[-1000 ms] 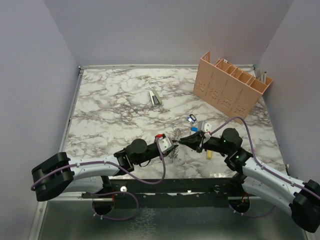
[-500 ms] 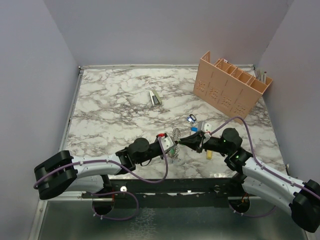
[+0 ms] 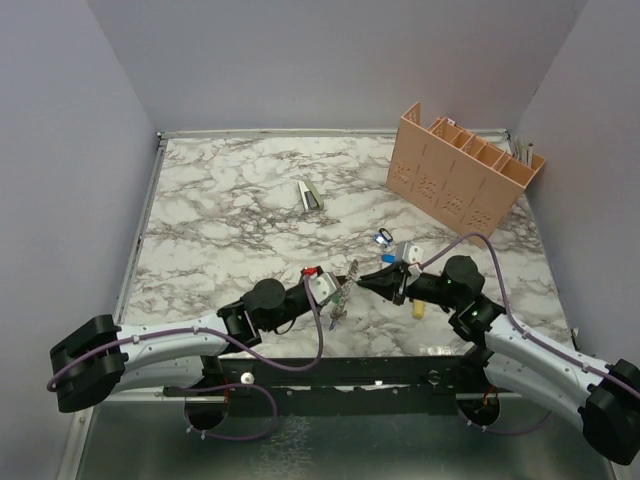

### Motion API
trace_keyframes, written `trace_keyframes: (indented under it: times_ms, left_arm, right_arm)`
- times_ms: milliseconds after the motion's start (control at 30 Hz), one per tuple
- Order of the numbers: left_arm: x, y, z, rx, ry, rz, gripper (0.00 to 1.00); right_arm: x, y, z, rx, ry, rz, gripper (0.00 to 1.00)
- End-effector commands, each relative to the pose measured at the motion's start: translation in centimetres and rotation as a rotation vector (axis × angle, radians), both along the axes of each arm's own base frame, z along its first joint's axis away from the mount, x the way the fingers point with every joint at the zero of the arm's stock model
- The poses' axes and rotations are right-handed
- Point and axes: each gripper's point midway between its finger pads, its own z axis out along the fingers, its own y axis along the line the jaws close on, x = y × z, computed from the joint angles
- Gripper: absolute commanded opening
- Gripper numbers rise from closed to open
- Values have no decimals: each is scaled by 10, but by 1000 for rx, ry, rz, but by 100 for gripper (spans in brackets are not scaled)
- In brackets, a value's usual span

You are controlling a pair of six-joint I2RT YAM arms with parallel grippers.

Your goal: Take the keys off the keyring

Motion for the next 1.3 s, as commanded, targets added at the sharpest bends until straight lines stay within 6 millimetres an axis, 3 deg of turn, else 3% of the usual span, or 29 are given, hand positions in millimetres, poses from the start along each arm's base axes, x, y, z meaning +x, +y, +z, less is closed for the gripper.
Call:
trace_keyframes:
  times_ms: [0,233,367,667,900,1267]
  left_arm:
    - [12,13,3,57,-79,62,0]
    - [5,10,1,73,-98,12,0]
    - [4,13,0,40,-75,24,0]
    - [9,34,18,-256,-3,74,0]
    - [6,37,28,-382,55,34,0]
    - [4,30,19,-373,90,0,0]
  right_arm:
    - [-3,6,7,11,13,44,6]
    - [-2,9,2,11,30,48,9]
    - [-7,14,-1,6,52,98,5]
    - [7,11,-10,-6,67,24,1]
    - [3,18,-13,15,95,69,0]
    - [10,20,-21,-14,123,48,0]
